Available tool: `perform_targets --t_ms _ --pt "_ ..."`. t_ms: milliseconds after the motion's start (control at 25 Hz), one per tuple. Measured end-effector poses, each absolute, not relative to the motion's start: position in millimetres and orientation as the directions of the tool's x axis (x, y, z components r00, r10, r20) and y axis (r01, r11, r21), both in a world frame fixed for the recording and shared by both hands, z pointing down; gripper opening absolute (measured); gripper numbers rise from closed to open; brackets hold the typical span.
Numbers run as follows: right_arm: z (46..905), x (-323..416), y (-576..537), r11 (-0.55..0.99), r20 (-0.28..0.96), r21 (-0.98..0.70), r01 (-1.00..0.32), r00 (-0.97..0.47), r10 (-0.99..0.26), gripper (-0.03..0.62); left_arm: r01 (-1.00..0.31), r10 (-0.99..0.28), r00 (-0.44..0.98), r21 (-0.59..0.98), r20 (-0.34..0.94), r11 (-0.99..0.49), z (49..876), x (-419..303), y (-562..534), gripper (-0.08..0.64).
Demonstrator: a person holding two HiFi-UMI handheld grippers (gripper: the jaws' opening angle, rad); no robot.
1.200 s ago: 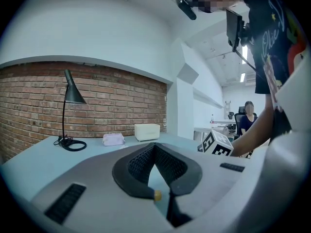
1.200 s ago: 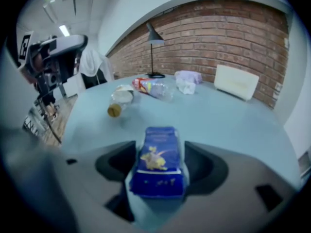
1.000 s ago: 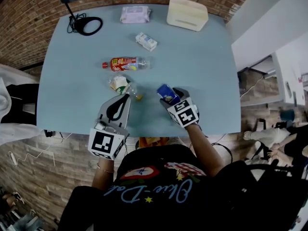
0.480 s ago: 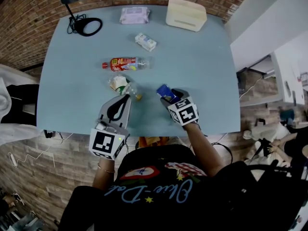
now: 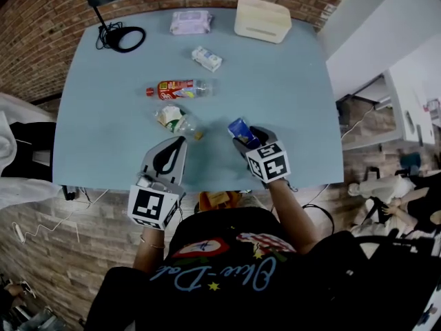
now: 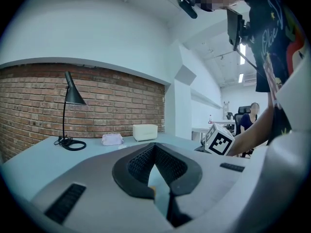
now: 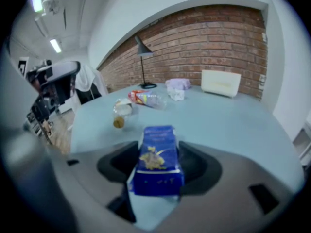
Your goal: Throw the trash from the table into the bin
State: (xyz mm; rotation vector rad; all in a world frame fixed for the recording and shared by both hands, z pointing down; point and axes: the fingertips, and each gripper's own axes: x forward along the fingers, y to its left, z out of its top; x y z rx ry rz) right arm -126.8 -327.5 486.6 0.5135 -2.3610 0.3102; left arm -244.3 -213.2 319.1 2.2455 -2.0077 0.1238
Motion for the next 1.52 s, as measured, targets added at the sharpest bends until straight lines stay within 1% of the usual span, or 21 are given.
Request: perform_targets --t_ms 280,480,560,680,1160,1520 --pt "451.0 -121.6 -317.2 0.885 0.601 -0.079 -0.459 -0.73 -0.325 0.268 -0.989 -0.981 0.145 0.047 0.128 -0.14 314.3 -232.3 -203.1 0.008" --pt "428.2 -116.7 -302.2 0.877 0.549 -0.082 -0.473 -0.756 -0.357 0.268 -0.983 -0.969 0.183 0.024 0.168 -0.182 320.2 -223.9 -189.7 0.008" --pt "419.2 -113.7 -295.1 0.868 0.524 -0.091 -0.488 -0.765 -0.375 0.268 -0.981 -0.968 0.195 0.027 0.159 -0.193 320.2 -221.3 -184.4 0.008" --pt "410.0 -108.2 -283.7 0.857 0.496 -0.094 -0.507 -0.77 -0.402 0.268 -0.978 -0.968 0.211 0.025 0.138 -0.209 319.0 -218.4 -176.6 0.008" --pt "383.4 -88.1 -248.0 0.819 0.402 -0.077 -0.568 -0.77 -0.496 0.268 -0.957 -0.946 0.291 0.035 0.143 -0.29 327.3 -206.4 -149.8 0.008" --pt "359.0 -72.2 -237.7 0.826 0.347 -0.096 -0.556 -0.796 -0.496 0.268 -0.957 -0.95 0.291 0.036 0.118 -0.288 320.7 -192.9 -147.9 0.008"
